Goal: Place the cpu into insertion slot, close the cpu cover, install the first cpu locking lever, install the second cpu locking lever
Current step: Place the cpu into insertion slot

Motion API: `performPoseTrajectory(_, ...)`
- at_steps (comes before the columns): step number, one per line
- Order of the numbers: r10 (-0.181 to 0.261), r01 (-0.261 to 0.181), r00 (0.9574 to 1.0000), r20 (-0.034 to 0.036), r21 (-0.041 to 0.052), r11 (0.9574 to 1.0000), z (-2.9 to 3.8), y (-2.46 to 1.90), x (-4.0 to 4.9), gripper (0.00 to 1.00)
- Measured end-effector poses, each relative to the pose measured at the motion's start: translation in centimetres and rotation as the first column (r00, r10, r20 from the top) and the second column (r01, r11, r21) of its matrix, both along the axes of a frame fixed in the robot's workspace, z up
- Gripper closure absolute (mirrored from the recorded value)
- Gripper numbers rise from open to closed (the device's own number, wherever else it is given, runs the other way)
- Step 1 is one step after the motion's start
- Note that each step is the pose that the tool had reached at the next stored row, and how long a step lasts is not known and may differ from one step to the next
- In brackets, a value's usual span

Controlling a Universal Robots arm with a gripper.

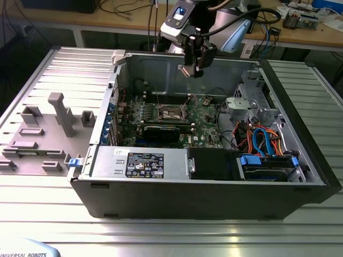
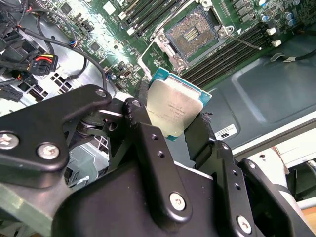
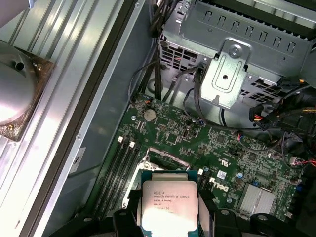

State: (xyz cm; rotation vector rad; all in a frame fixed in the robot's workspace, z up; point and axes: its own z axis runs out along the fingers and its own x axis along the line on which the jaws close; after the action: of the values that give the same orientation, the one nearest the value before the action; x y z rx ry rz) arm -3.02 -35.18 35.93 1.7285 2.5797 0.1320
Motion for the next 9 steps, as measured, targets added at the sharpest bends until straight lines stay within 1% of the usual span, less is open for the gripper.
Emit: performPoseTrajectory(9,-0.001,0.001,1.0000,0.0000,0.0000,1.0000,0.00,0.00,0.00,0.46)
